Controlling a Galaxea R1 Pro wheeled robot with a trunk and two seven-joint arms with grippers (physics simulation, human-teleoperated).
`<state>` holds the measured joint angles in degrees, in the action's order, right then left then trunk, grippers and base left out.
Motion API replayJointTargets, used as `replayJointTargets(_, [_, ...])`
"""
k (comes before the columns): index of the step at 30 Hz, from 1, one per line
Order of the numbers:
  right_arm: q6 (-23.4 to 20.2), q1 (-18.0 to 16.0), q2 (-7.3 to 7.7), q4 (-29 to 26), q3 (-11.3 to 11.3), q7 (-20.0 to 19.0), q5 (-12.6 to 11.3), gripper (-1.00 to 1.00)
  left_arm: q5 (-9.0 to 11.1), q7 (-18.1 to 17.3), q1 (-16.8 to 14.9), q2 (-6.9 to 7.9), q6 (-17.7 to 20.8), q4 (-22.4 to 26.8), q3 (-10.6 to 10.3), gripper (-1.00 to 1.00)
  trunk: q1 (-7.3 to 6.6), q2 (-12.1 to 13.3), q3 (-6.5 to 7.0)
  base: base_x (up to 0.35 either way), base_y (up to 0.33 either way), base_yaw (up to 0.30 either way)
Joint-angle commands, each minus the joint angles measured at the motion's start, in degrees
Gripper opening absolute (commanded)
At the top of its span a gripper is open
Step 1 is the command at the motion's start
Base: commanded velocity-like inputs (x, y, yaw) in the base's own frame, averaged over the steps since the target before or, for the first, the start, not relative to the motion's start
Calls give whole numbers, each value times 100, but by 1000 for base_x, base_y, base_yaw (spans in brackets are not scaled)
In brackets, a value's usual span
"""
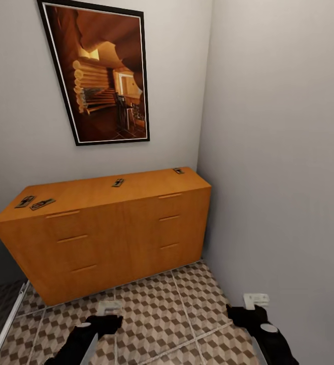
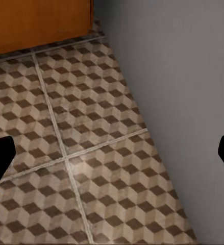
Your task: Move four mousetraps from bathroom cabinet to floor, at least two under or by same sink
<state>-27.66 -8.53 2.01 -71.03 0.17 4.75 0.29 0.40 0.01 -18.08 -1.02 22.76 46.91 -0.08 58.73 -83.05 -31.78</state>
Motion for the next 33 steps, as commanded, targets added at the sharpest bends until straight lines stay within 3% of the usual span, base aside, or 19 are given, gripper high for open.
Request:
replayJointTargets(1, [-46,-37,0,-163,31,79,1,100,5,0,-89,-17,161,148,0,100,0,-3,-7,0,0,0])
replayJointTargets(4, [-170,-343,-17,-541,260,283,9,100,10,-5,-371,-104,680,694,-2,100,0,-3,-7,0,0,0])
replayJointTargets(12, [-636,-1424,-69,-737,836,794,-19,100,13,-10,-948,-358,1663,1976,-27,100,0,-3,-7,0,0,0])
replayJointTargets(16, [-712,-1851,-265,-767,913,1154,-21,100,9,-8,-1251,-429,2040,2538,-54,100,0,-3,-7,0,0,0])
replayJointTargets(17, [-734,-2066,-419,-762,938,1367,-18,100,9,-8,-1439,-445,2238,2778,-63,100,0,-3,-7,0,0,0])
replayJointTargets(19, [-758,-2276,-576,-746,963,1598,-14,100,7,-7,-1660,-452,2442,2961,-67,100,0,-3,-7,0,0,0])
replayJointTargets(20, [-798,-2467,-700,-732,1005,1839,-8,100,6,-5,-1915,-453,2645,3082,-67,100,0,-3,-7,0,0,0])
replayJointTargets(21, [-922,-2836,-846,-725,1208,2276,-3,100,-1,-1,-2492,-447,3067,3209,-59,100,0,-3,-7,0,0,0])
replayJointTargets(26, [-1303,-3765,-936,-598,1546,2594,-55,100,-23,9,-3359,-443,3449,3249,-49,100,0,-3,-7,0,0,0])
replayJointTargets(30, [-1699,-4374,-1021,-409,1618,2636,-145,100,-28,73,-3803,-443,3522,3229,-46,100,0,-3,-7,0,0,0])
replayJointTargets(32, [-1808,-4622,-1045,-328,1629,2642,-244,100,-29,128,-3979,-444,3539,3226,-45,100,0,-3,-7,0,0,0])
replayJointTargets(33, [-1916,-5024,-1067,-140,1631,2650,-496,100,-30,221,-4235,-447,3557,3224,-45,100,0,-3,-7,0,0,0])
